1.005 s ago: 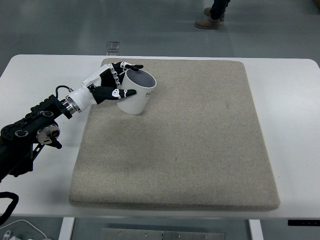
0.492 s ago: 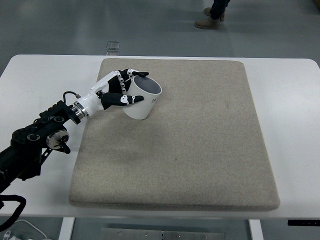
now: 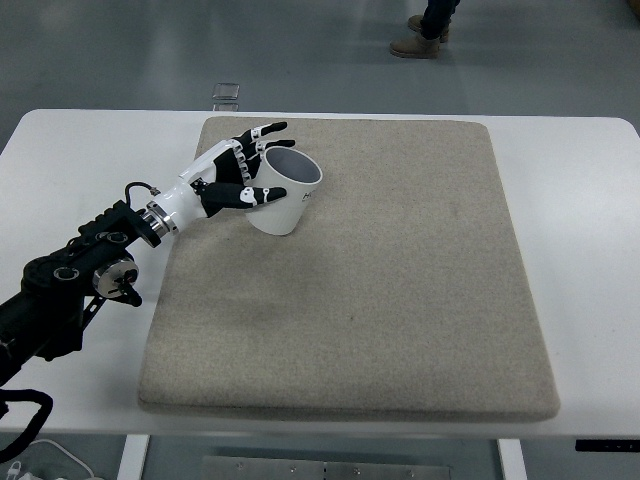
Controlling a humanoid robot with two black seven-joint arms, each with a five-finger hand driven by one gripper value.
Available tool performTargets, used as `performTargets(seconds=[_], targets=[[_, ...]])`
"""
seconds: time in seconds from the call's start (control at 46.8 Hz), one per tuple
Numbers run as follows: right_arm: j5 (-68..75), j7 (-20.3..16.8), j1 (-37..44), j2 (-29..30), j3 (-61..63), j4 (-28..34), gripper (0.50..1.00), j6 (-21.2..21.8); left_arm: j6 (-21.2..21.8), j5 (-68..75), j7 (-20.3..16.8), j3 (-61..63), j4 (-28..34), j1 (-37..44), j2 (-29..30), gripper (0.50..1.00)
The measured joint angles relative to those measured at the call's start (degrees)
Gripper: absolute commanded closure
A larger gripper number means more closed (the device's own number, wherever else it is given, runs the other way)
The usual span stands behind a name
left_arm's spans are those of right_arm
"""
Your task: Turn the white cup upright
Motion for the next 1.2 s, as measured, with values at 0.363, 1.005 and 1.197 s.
performTargets(seconds=[0.363,1.005,1.197], targets=[[-0.1,0.0,0.0,0.0,-0.1,0.1,0.57,0.0,-0.3,0.0,0.0,-0.4,-0.8,-0.1,0.3,0.504],[-0.1,0.0,0.0,0.0,-0.1,0.1,0.57,0.0,-2.2,-4.6,0.0,-0.9,-5.6,-2.6,4.6,0.504],[-0.1,0.0,0.0,0.0,-0.1,0.1,0.57,0.0,-1.7,-12.7,0.0,-0.3,-4.3,-5.9,5.4,0.504]])
